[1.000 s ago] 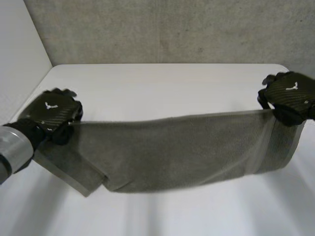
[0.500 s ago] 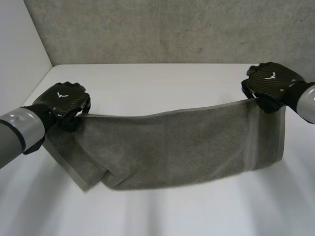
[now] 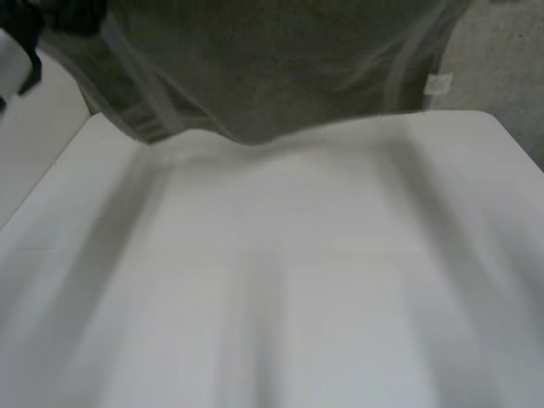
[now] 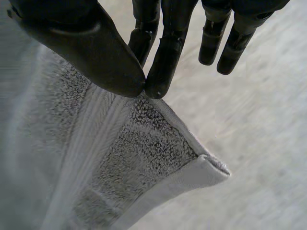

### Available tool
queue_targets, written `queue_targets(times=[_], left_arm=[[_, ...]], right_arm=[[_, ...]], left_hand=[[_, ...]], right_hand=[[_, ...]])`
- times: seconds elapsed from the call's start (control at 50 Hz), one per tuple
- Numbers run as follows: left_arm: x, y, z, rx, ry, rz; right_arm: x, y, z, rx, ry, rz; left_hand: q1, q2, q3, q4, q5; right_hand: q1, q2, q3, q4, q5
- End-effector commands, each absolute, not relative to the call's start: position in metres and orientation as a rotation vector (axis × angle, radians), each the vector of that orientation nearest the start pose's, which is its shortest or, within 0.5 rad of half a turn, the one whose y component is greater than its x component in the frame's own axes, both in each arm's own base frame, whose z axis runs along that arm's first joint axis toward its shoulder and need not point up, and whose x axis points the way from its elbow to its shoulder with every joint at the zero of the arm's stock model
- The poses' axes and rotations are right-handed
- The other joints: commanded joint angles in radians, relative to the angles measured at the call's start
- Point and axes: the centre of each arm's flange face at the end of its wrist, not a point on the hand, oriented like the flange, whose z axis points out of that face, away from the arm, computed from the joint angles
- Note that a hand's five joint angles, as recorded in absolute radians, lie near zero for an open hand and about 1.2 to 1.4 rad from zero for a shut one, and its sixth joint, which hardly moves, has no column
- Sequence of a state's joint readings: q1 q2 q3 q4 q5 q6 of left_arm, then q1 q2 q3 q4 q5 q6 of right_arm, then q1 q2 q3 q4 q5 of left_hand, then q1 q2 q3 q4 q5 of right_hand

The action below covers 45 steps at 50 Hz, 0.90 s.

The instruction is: Fold the towel.

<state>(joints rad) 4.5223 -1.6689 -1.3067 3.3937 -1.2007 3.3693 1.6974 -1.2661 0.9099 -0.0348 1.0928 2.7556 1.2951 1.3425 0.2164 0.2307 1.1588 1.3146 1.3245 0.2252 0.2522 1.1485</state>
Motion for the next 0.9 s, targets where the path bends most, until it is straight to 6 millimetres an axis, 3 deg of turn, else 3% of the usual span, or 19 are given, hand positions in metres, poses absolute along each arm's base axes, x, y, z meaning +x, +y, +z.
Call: queue_targets(times=[0.02,0.04,0.06,0.08,0.1,0.12,0.14,0.16,0.18,0.3,0.34,0.38,0.42,0.46,0.54,0.64,0.68,0.76,0.9], left_arm=[[-0.22,-0.312,0.329,0.921,1.875,-2.589],[-0.22,-0.312,0.329,0.921,1.875,-2.589],[-0.213,-0.315,0.311,0.91,1.944,-2.525],[-0.206,-0.315,0.291,0.914,2.018,-2.452],[-0.206,-0.315,0.291,0.914,2.019,-2.451],[-0.204,-0.312,0.278,0.944,2.057,-2.409],[-0.203,-0.307,0.263,0.985,2.1,-2.362],[-0.203,-0.307,0.263,0.986,2.1,-2.362],[-0.204,-0.3,0.249,1.033,2.141,-2.317],[-0.205,-0.273,0.203,1.15,2.319,-2.16],[-0.205,-0.267,0.2,1.151,2.346,-2.139],[-0.204,-0.264,0.201,1.147,2.353,-2.134],[-0.203,-0.256,0.21,1.143,2.341,-2.15],[-0.201,-0.239,0.236,1.135,2.297,-2.188],[-0.199,-0.226,0.256,1.14,2.25,-2.227],[-0.2,-0.221,0.267,1.145,2.241,-2.264],[-0.2,-0.223,0.264,1.141,2.265,-2.252],[-0.203,-0.24,0.236,1.153,2.405,-2.137],[-0.211,-0.273,0.205,1.177,2.536,-2.027]], right_arm=[[0.22,-0.354,0.349,-1.111,1.657,-2.354],[0.219,-0.352,0.334,-1.135,1.702,-2.313],[0.216,-0.349,0.319,-1.157,1.748,-2.272],[0.216,-0.349,0.319,-1.157,1.749,-2.272],[0.214,-0.345,0.305,-1.179,1.79,-2.228],[0.214,-0.339,0.292,-1.209,1.814,-2.181],[0.214,-0.339,0.292,-1.209,1.814,-2.181],[0.214,-0.332,0.278,-1.245,1.829,-2.128],[0.21,-0.328,0.264,-1.261,1.853,-2.082],[0.187,-0.314,0.239,-1.251,1.92,-1.992],[0.183,-0.309,0.237,-1.249,1.92,-1.975],[0.174,-0.301,0.25,-1.244,1.894,-2.018],[0.166,-0.299,0.263,-1.232,1.885,-2.071],[0.157,-0.297,0.276,-1.219,1.877,-2.128],[0.146,-0.288,0.307,-1.206,1.793,-2.219],[0.142,-0.289,0.312,-1.174,1.737,-2.182],[0.142,-0.291,0.309,-1.166,1.735,-2.156],[0.142,-0.313,0.283,-1.144,1.785,-2.078],[0.168,-0.351,0.246,-1.18,1.861,-1.972]], left_hand=[[0.101,0.054,-0.042,-0.056,0.063],[0.101,0.054,-0.042,-0.056,0.063],[0.101,0.054,-0.042,-0.056,0.063],[0.101,0.054,-0.042,-0.056,0.063],[0.101,0.054,-0.042,-0.056,0.063],[0.101,0.054,-0.042,-0.056,0.063],[0.101,0.054,-0.042,-0.056,0.063],[0.101,0.054,-0.042,-0.056,0.063],[0.101,0.054,-0.042,-0.056,0.063],[0.101,0.054,-0.042,-0.056,0.063],[0.101,0.054,-0.042,-0.056,0.063],[0.101,0.054,-0.042,-0.056,0.063],[0.101,0.054,-0.042,-0.056,0.063],[0.101,0.054,-0.042,-0.056,0.063],[0.101,0.054,-0.042,-0.056,0.063],[0.101,0.054,-0.042,-0.056,0.063],[0.101,0.054,-0.042,-0.056,0.063],[0.101,0.054,-0.042,-0.056,0.063],[0.101,0.054,-0.042,-0.056,0.063]], right_hand=[[0.082,0.072,-0.051,-0.078,0.073],[0.082,0.072,-0.051,-0.078,0.073],[0.082,0.072,-0.051,-0.078,0.073],[0.082,0.072,-0.051,-0.078,0.073],[0.082,0.072,-0.051,-0.078,0.073],[0.082,0.072,-0.051,-0.078,0.073],[0.082,0.072,-0.051,-0.078,0.073],[0.082,0.072,-0.051,-0.078,0.073],[0.082,0.072,-0.051,-0.078,0.073],[0.082,0.072,-0.051,-0.078,0.073],[0.082,0.072,-0.051,-0.078,0.073],[0.082,0.072,-0.051,-0.078,0.073],[0.082,0.072,-0.051,-0.078,0.073],[0.082,0.072,-0.051,-0.078,0.073],[0.082,0.072,-0.051,-0.078,0.073],[0.082,0.072,-0.051,-0.078,0.073],[0.082,0.072,-0.051,-0.078,0.073],[0.082,0.072,-0.051,-0.078,0.073],[0.082,0.072,-0.051,-0.078,0.073]])
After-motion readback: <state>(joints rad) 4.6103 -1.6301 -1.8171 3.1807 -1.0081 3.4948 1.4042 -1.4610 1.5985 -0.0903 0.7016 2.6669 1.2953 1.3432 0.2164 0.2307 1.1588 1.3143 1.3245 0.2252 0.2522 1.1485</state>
